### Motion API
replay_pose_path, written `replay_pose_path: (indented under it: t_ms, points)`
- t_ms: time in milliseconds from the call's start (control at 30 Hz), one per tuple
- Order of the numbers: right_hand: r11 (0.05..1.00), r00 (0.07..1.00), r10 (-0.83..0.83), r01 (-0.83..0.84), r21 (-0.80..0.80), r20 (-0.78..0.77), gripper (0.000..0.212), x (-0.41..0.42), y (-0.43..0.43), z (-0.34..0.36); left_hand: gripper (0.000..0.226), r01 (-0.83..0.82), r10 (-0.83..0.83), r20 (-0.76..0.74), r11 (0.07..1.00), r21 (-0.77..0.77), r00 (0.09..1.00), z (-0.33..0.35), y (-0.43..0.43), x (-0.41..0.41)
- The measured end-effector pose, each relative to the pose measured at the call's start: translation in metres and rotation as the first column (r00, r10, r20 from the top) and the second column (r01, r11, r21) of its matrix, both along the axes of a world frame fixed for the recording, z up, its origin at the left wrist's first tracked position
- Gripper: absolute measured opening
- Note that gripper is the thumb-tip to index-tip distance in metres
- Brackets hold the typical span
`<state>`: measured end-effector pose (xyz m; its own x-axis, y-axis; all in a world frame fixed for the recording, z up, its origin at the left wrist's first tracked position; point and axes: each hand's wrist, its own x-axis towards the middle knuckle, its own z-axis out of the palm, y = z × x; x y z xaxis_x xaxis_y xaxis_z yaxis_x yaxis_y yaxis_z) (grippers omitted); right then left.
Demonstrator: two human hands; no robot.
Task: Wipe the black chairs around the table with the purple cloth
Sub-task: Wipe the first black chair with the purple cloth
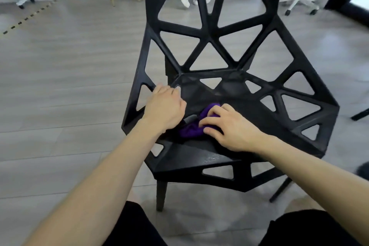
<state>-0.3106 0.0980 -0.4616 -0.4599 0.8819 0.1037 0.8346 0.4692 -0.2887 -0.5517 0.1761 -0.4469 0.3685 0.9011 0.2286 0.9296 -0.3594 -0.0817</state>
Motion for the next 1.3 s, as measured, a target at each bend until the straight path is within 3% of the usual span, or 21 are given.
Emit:
replay_pose_path:
  t_ms: [133, 233, 300, 400, 567, 667, 733, 833, 933, 1000, 1100, 1200, 1300]
  points:
    - [0.978, 0.973, -0.21, 0.209, 0.02, 0.094, 0.037, -0.027, 0.099, -0.007, 0.079, -0.108, 0.097, -0.14, 0.991, -0.073, 0.985, 0.001, 0.022, 0.011]
    - [0.953, 0.947, -0.302, 0.303, 0.006, 0.109, 0.039, -0.05, 0.168, -0.008, 0.075, -0.223, 0.193, -0.225, 0.968, -0.116, 0.955, 0.006, 0.031, 0.009]
    - [0.947, 0.942, -0.316, 0.32, -0.017, 0.112, 0.041, -0.059, 0.185, -0.008, 0.074, -0.215, 0.179, -0.235, 0.967, -0.136, 0.955, 0.009, 0.034, 0.009]
    - [0.962, 0.959, -0.261, 0.267, -0.046, 0.109, 0.04, -0.053, 0.157, -0.003, 0.07, -0.187, 0.155, -0.209, 0.971, -0.147, 0.966, 0.014, 0.034, 0.012]
    - [0.998, 0.998, -0.057, 0.058, -0.029, 0.026, 0.031, 0.002, 0.029, 0.004, 0.067, -0.168, 0.136, -0.207, 0.975, -0.147, 0.969, 0.011, 0.036, 0.009]
    - [0.992, 0.997, -0.046, 0.039, -0.123, -0.055, 0.025, 0.024, 0.015, 0.012, 0.085, -0.157, 0.124, -0.208, 0.976, -0.151, 0.97, 0.01, 0.037, 0.008]
    - [0.992, 0.993, -0.114, 0.112, -0.059, -0.021, 0.027, 0.025, 0.052, 0.008, 0.086, -0.156, 0.121, -0.221, 0.977, -0.145, 0.968, 0.012, 0.035, 0.009]
    - [0.931, 0.927, -0.363, 0.357, 0.081, 0.089, 0.034, 0.031, 0.14, -0.001, 0.073, -0.153, 0.123, -0.225, 0.981, -0.12, 0.967, 0.013, 0.027, 0.009]
    - [0.876, 0.848, -0.48, 0.474, 0.086, 0.224, 0.063, 0.049, 0.221, -0.036, 0.072, -0.158, 0.132, -0.215, 0.981, -0.11, 0.968, 0.014, 0.024, 0.006]
    - [0.888, 0.855, -0.457, 0.454, 0.074, 0.244, 0.073, 0.04, 0.211, -0.034, 0.071, -0.154, 0.126, -0.22, 0.981, -0.115, 0.967, 0.014, 0.022, 0.006]
    - [0.926, 0.909, -0.376, 0.374, 0.047, 0.18, 0.044, 0.01, 0.109, 0.011, 0.059, -0.157, 0.135, -0.198, 0.982, -0.1, 0.971, 0.016, 0.021, 0.01]
    - [0.976, 0.974, -0.218, 0.217, 0.019, 0.064, 0.036, 0.014, 0.037, 0.017, 0.059, -0.163, 0.141, -0.195, 0.981, -0.104, 0.971, 0.015, 0.021, 0.009]
    - [0.98, 0.974, -0.197, 0.191, 0.063, 0.111, 0.034, 0.034, 0.065, 0.003, 0.071, -0.169, 0.145, -0.216, 0.981, -0.096, 0.966, 0.011, 0.024, 0.007]
